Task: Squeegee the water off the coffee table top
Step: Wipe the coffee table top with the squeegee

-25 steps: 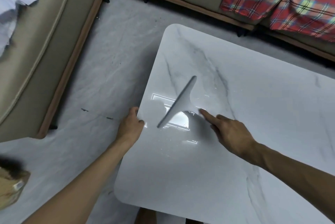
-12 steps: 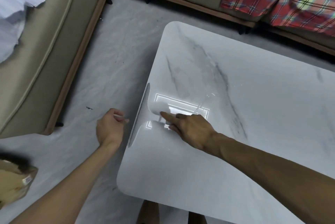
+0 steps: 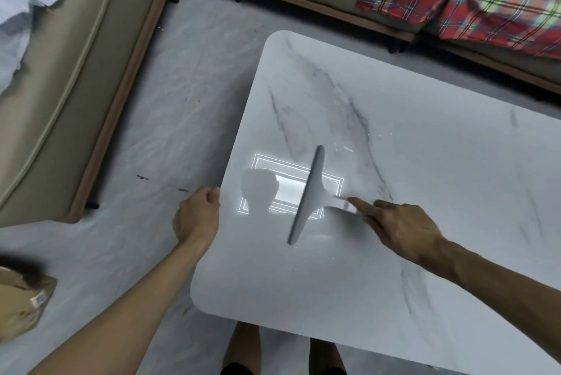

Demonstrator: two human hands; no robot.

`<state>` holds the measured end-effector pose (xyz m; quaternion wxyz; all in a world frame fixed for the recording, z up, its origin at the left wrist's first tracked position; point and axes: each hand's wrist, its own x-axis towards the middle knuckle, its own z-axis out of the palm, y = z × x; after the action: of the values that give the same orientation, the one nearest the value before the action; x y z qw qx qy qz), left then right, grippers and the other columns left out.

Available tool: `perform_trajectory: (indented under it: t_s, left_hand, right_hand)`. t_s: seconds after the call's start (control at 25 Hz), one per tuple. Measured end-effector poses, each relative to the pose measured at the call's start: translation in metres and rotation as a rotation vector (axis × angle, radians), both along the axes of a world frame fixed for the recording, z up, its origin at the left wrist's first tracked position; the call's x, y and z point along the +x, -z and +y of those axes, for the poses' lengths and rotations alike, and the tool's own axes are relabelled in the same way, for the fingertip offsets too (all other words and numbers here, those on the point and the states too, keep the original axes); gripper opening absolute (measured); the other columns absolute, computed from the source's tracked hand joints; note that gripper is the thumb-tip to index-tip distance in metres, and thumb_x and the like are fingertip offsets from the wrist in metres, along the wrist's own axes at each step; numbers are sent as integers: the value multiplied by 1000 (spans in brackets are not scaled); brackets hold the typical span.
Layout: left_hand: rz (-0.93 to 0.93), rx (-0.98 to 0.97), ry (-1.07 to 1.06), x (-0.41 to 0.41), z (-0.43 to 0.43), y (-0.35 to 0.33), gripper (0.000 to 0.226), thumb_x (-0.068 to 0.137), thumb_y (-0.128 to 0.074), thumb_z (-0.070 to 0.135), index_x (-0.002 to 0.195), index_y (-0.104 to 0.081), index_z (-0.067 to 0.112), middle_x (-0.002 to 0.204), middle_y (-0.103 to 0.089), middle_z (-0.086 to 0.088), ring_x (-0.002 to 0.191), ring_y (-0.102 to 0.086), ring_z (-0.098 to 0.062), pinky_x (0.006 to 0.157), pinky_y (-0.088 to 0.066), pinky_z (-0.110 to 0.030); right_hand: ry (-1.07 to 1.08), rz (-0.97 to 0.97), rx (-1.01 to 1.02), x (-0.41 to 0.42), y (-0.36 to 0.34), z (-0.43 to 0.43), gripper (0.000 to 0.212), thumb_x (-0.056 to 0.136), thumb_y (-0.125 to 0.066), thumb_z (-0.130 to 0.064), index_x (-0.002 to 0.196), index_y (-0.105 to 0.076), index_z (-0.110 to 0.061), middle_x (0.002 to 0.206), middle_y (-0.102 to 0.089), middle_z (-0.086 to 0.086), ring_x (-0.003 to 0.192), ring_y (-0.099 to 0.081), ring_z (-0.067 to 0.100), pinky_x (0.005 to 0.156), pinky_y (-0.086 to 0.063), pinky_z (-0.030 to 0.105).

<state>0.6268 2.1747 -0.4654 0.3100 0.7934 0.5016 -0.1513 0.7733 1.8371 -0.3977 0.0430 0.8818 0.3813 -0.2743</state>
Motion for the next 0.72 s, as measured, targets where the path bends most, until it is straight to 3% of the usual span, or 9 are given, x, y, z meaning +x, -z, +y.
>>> perform_trajectory:
  t_s: [0.16,0.28,0.36,0.48,0.6,0.72]
  left_hand:
    - [-56,-138,-25,-6,-2,5,28,95,-47,24,120,-56,16,122,-64,-8,109,-60,-30,89,-47,-35]
    - [-57,-204,-102,-29,3,6,40,93,-47,20,133,-51,16,136,-57,-8,118,-56,-27,87,-39,-26]
    - [-14,-215,-123,-48,8,7,46,93,-45,21,139,-46,19,139,-54,-7,114,-56,-23,85,-36,-24]
    - [11,-246,-136,-76,10,9,51,93,-45,22,144,-40,21,143,-50,-5,119,-53,-24,89,-38,-24]
    - [10,-278,-147,-95,-5,14,53,95,-45,20,146,-36,18,146,-46,-6,122,-50,-23,91,-36,-23]
    - [4,-317,-108,-104,-31,14,48,93,-47,17,141,-39,17,137,-52,-8,102,-52,-18,78,-40,-25]
  right_hand:
    - [36,-41,35,-9,-9,-7,45,100,-35,-42,145,-30,-45,81,-59,-7,62,-61,29,53,-50,38]
    - [-52,116,163,-33,0,52,46,102,-32,-40,146,-21,-47,101,-62,-5,78,-63,31,63,-51,37]
    - [-168,214,218,-58,13,101,45,102,-29,-39,147,-22,-45,118,-61,-2,90,-63,33,69,-50,36]
    - [-334,231,180,-88,31,145,45,102,-31,-37,147,-27,-40,115,-60,4,91,-62,34,69,-43,34]
    - [-352,188,155,-85,42,130,45,102,-30,-37,147,-24,-44,112,-60,5,88,-62,34,66,-36,32]
    - [-281,154,148,-67,38,75,43,101,-29,-37,144,-27,-46,103,-61,1,84,-63,32,63,-41,34]
